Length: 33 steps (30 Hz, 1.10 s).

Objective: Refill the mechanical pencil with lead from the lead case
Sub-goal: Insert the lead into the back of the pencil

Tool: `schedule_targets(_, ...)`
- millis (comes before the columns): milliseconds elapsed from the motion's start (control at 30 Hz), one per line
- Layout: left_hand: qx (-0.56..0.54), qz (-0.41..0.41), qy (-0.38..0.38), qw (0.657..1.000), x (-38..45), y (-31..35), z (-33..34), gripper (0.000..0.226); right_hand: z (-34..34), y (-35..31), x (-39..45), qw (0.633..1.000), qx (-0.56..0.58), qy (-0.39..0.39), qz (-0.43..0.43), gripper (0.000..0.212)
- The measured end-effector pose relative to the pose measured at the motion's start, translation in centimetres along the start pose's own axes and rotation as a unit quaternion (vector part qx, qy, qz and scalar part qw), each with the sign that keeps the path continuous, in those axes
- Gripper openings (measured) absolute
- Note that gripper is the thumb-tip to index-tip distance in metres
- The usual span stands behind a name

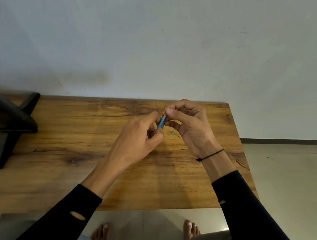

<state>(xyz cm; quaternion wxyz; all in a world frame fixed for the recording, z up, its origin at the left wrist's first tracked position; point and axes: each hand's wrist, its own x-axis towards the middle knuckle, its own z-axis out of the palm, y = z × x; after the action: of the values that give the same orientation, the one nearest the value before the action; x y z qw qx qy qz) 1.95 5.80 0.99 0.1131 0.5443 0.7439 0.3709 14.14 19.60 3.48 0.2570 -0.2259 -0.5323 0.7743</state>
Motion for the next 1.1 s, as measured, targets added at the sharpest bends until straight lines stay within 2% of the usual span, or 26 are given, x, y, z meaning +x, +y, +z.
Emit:
schedule_targets(367, -0.01, 0.02, 0.026, 0.999, 0.1, -0.55, 0.12, 0.009, -0.25, 0.11, 0.12, 0.999, 0.022, -0.028, -0.02, 0.009)
schedule_targets(1100, 0.015, 0.015, 0.018, 1.0, 0.07, -0.41, 0.03, 0.007, 0.08, 0.08, -0.05, 0.999, 0.017, -0.028, -0.043, 0.011)
